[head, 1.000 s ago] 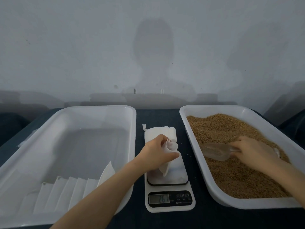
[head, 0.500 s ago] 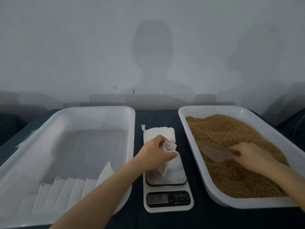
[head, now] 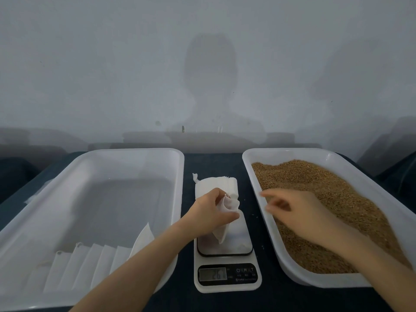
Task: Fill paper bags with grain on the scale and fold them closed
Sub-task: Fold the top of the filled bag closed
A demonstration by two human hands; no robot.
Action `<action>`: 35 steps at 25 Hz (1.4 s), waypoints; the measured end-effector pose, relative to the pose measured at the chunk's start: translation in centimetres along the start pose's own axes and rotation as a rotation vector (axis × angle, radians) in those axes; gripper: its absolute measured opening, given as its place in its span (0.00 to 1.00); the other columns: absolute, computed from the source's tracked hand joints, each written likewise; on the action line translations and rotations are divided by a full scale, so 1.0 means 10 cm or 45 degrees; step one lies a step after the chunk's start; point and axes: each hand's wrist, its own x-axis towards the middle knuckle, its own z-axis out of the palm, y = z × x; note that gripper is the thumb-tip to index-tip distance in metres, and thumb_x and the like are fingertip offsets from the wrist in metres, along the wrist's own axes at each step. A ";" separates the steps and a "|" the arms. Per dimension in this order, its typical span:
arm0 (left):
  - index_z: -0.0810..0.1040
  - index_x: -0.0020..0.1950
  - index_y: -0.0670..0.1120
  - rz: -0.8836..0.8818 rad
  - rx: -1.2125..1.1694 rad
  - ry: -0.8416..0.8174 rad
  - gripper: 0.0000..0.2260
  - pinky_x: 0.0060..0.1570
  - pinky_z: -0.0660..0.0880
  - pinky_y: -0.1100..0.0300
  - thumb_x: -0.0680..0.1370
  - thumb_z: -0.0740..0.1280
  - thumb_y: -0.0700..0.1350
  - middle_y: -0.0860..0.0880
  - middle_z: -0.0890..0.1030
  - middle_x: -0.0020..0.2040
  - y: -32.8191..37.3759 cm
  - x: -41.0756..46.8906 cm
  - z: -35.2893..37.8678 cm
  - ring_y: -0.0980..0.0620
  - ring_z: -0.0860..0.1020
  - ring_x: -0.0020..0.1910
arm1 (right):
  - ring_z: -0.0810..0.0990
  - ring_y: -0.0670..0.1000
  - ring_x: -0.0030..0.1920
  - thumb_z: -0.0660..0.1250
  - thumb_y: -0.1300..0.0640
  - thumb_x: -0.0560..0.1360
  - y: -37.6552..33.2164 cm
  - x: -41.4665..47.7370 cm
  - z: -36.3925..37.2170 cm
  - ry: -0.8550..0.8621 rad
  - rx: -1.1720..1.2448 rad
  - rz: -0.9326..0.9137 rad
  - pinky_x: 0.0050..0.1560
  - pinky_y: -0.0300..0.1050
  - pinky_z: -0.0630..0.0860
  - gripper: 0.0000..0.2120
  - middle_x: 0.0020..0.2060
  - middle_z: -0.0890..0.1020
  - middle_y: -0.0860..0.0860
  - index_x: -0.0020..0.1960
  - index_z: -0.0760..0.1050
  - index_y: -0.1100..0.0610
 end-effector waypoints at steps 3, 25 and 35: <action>0.72 0.55 0.51 0.027 -0.021 0.020 0.17 0.46 0.75 0.64 0.71 0.72 0.55 0.53 0.77 0.49 0.00 0.00 0.01 0.54 0.77 0.48 | 0.77 0.41 0.29 0.64 0.50 0.77 -0.25 0.12 0.27 -0.090 -0.011 -0.112 0.33 0.34 0.76 0.16 0.40 0.82 0.44 0.63 0.71 0.37; 0.73 0.37 0.55 0.086 0.177 0.157 0.10 0.33 0.68 0.74 0.77 0.69 0.47 0.57 0.78 0.33 -0.02 -0.09 -0.37 0.61 0.76 0.32 | 0.76 0.31 0.45 0.69 0.59 0.74 -0.16 0.33 0.46 0.273 0.338 -0.266 0.49 0.23 0.69 0.14 0.41 0.79 0.38 0.58 0.77 0.49; 0.77 0.43 0.53 0.154 0.325 0.108 0.03 0.33 0.68 0.74 0.76 0.70 0.47 0.57 0.76 0.32 -0.11 -0.12 -0.30 0.59 0.72 0.31 | 0.77 0.33 0.44 0.69 0.56 0.75 -0.04 0.31 0.56 0.088 0.298 -0.165 0.46 0.23 0.70 0.12 0.44 0.80 0.40 0.58 0.78 0.49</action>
